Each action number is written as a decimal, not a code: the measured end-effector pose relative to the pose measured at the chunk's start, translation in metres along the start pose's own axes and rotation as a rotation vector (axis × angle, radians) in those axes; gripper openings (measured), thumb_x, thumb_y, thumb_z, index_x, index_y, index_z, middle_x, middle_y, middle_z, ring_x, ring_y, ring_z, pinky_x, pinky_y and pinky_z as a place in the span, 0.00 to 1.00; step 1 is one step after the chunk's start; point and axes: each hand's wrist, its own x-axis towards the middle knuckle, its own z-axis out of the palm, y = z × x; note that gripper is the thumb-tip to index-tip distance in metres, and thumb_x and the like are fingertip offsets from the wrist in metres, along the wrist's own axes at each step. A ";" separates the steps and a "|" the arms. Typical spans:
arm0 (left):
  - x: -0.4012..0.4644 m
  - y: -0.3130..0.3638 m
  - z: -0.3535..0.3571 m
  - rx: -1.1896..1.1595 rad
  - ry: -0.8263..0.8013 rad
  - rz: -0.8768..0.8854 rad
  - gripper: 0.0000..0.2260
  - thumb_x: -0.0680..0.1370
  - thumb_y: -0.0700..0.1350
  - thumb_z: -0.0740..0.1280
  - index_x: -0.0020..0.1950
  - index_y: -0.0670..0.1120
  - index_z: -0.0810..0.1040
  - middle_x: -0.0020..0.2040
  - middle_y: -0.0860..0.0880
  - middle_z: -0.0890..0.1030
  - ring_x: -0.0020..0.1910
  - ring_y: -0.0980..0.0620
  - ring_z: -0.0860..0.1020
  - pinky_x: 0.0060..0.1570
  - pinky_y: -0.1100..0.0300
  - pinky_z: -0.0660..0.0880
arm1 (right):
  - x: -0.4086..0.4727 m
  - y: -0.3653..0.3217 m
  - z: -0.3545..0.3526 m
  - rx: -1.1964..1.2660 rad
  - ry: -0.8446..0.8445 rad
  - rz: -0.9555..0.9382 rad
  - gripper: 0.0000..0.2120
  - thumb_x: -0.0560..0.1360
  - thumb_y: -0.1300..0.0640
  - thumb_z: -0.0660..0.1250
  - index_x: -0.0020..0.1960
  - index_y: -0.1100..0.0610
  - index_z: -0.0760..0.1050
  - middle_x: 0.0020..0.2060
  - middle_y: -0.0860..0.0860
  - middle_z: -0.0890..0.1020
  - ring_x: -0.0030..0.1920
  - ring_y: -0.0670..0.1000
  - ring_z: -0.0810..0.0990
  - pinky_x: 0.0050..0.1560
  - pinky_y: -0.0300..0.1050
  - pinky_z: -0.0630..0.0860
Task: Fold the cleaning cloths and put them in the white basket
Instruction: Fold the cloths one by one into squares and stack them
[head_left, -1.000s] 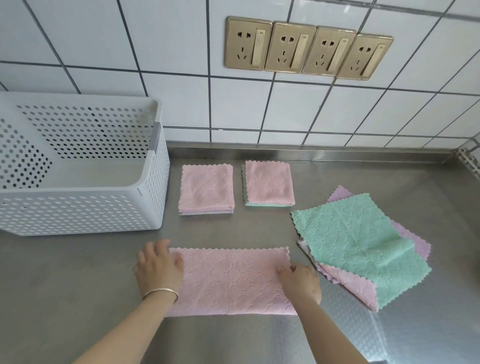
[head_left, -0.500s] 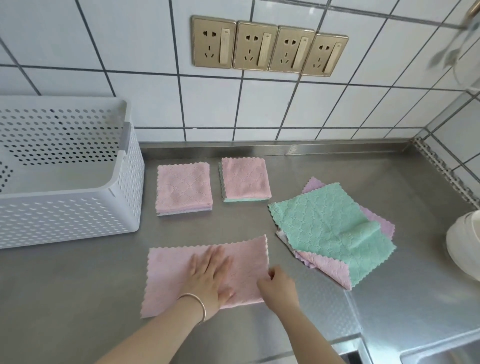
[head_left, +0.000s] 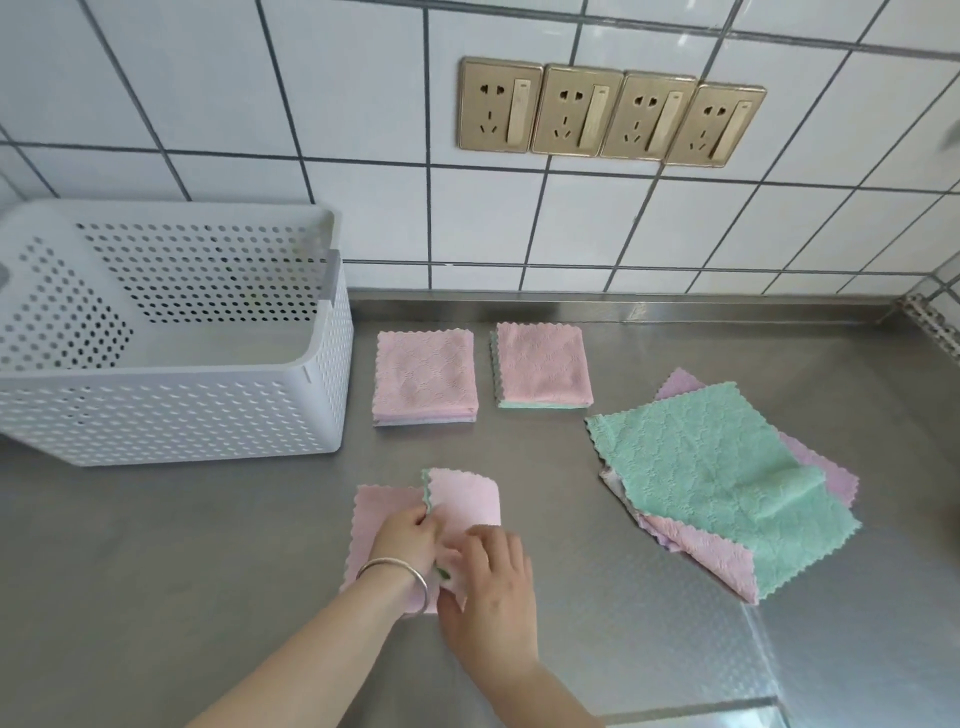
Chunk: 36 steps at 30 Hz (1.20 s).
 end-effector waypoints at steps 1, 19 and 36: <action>-0.003 0.001 -0.003 -0.038 0.028 -0.020 0.15 0.78 0.43 0.60 0.31 0.46 0.73 0.28 0.46 0.69 0.33 0.47 0.68 0.38 0.57 0.67 | -0.003 0.000 0.001 -0.022 -0.020 -0.008 0.23 0.56 0.59 0.64 0.51 0.51 0.71 0.49 0.49 0.75 0.46 0.50 0.69 0.45 0.39 0.67; -0.008 -0.004 -0.039 0.109 0.440 0.153 0.10 0.75 0.46 0.67 0.35 0.53 0.71 0.37 0.50 0.79 0.40 0.48 0.74 0.42 0.62 0.65 | -0.015 0.016 0.023 -0.200 -0.298 -0.051 0.45 0.58 0.62 0.56 0.75 0.52 0.53 0.69 0.50 0.68 0.66 0.51 0.66 0.55 0.43 0.76; 0.025 -0.046 -0.061 0.301 0.444 0.086 0.02 0.76 0.43 0.61 0.46 0.48 0.68 0.47 0.44 0.81 0.44 0.41 0.76 0.43 0.53 0.72 | -0.014 0.024 0.049 -0.305 -0.473 -0.186 0.50 0.56 0.54 0.60 0.76 0.55 0.44 0.76 0.51 0.42 0.76 0.51 0.40 0.69 0.49 0.46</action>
